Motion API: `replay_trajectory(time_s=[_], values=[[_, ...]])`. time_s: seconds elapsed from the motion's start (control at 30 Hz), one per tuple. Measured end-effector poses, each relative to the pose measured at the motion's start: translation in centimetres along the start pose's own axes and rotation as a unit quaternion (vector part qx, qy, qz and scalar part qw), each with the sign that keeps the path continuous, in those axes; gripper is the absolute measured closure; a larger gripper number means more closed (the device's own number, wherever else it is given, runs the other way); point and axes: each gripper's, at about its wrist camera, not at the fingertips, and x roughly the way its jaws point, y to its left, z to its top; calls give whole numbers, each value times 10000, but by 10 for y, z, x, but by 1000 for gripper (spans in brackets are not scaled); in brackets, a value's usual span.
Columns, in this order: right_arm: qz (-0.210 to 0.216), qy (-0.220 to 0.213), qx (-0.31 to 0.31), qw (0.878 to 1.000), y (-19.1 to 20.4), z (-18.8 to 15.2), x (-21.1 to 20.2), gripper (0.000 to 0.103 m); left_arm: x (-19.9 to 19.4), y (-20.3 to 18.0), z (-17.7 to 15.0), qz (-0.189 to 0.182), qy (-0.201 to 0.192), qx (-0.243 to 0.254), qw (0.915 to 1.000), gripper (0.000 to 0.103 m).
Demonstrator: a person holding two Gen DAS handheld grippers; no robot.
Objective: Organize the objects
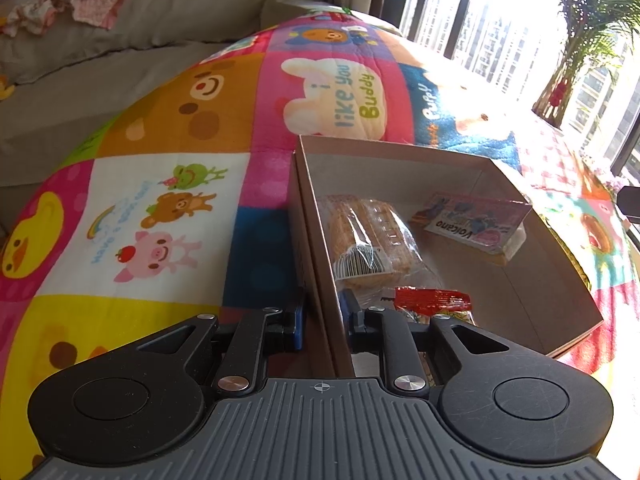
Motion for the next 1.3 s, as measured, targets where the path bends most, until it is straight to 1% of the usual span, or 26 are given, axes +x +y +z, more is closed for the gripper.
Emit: replay_trajectory(time_s=[0.03,0.17,0.27,0.33,0.4,0.47,0.53,0.7,0.77,0.87,0.9,0.93,0.97,1.03,1.07,1.13,1.17,1.2,1.23,1.3], values=[[-109,6,6,9999,-7,-4,-1,64,0,0,0,-7,-6,-17,10000,83],[-761,115,-35,9970,-39,-21,4,57,-1,4,-1,-88,-18,-69,9999,82],[-900,269,58,9956,-60,-29,15,55,0,3,0,-89,1,-72,9999,82],[-879,323,199,9954,-70,-30,23,53,0,3,0,-72,21,-52,10000,82],[-824,342,344,9954,-78,-28,33,49,1,2,1,-75,59,-39,9999,82],[-743,328,465,9956,-83,-19,46,39,1,3,0,-88,93,-31,9999,82],[-690,248,572,9957,-84,-8,61,35,1,3,0,-90,136,-27,9999,82],[-386,174,911,9949,-83,23,105,32,2,1,0,-35,195,-5,9998,82],[-360,254,1145,9925,-85,32,128,29,2,1,-1,-21,216,15,9998,83],[-226,483,1399,9887,-92,34,153,29,2,1,-4,-27,259,10,9997,83],[-213,550,1427,9880,-94,32,156,29,3,2,-5,-34,274,-1,9996,83],[-126,634,1438,9875,-96,28,158,39,3,2,-5,-35,279,-1,9996,83],[8,704,1461,9868,-98,24,156,54,3,2,-6,-33,287,0,9996,83],[25,745,1442,9867,-102,17,148,59,4,1,-6,-22,294,-4,9996,83],[21,740,1375,9877,-104,13,139,63,4,1,-6,-21,293,-9,9996,83],[16,754,1325,9883,-107,7,124,67,4,2,-6,-28,288,-31,9996,83],[17,776,1315,9883,-109,2,112,74,4,2,-6,-32,286,-40,9996,83],[-19,805,1272,9886,-109,-1,104,79,4,2,-6,-34,285,-47,9996,83],[-52,845,1221,9889,-109,-5,96,85,4,2,-6,-33,284,-45,9996,83],[-102,884,1119,9897,-109,-14,79,86,4,2,-6,-33,284,-45,9996,83]])
